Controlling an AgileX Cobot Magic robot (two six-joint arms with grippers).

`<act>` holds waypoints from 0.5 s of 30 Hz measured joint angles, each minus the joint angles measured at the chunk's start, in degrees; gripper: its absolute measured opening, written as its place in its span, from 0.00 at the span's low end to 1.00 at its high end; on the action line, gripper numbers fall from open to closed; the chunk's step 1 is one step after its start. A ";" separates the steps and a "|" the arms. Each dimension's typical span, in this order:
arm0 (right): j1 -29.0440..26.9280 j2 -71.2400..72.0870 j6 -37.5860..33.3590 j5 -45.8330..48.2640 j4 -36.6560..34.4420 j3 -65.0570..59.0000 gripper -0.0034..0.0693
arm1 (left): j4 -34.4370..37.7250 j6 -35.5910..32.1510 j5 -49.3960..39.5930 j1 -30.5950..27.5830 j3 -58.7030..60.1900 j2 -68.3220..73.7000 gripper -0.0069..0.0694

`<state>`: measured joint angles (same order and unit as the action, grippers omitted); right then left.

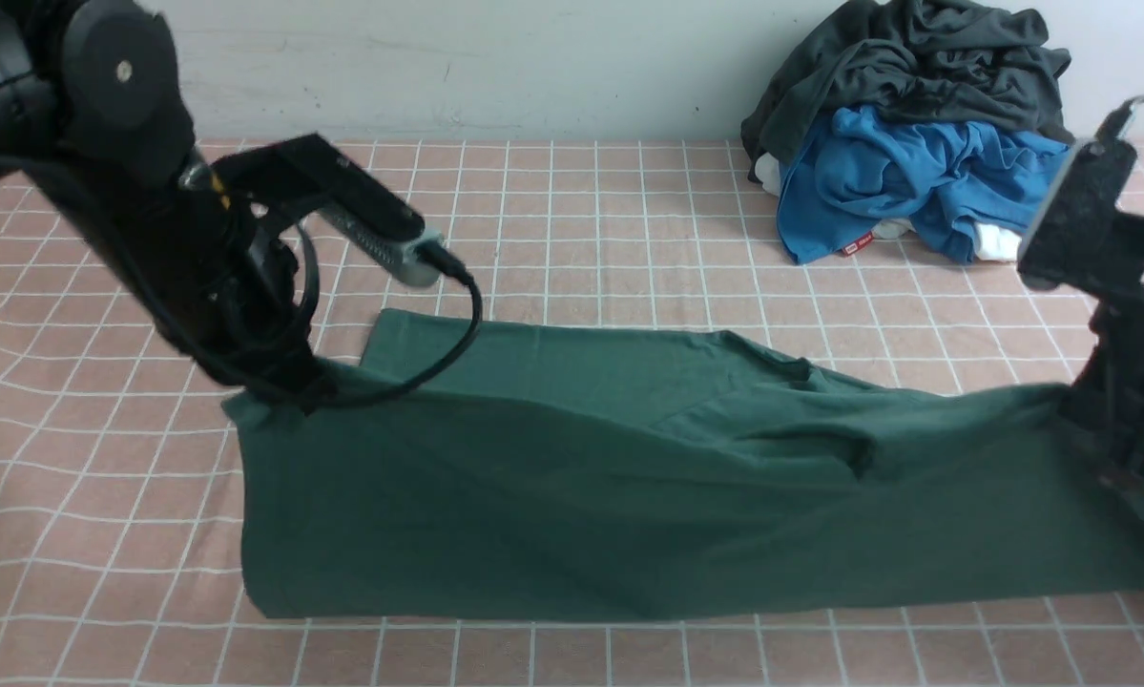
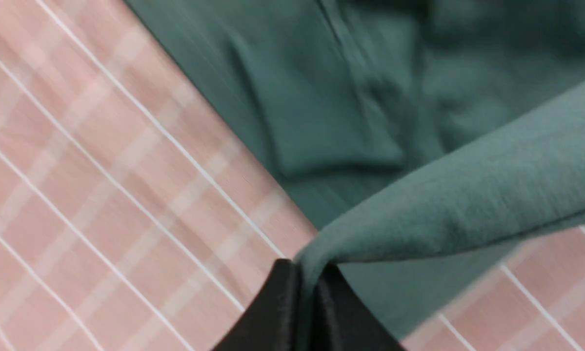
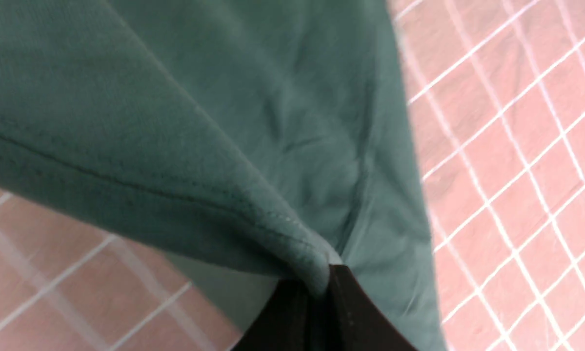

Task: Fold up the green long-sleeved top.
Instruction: Use both arms to drag the lower edge of the fabric forward and fold it over the upper edge

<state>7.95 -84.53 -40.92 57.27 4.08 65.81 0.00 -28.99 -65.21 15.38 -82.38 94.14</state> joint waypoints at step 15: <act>-7.62 -27.59 -1.06 -2.89 -2.54 21.19 0.07 | -2.69 -1.39 -0.49 -2.22 -33.55 31.66 0.12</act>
<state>0.33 -112.12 -41.98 54.38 1.54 87.00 -2.69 -30.38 -65.70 13.17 -115.93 125.80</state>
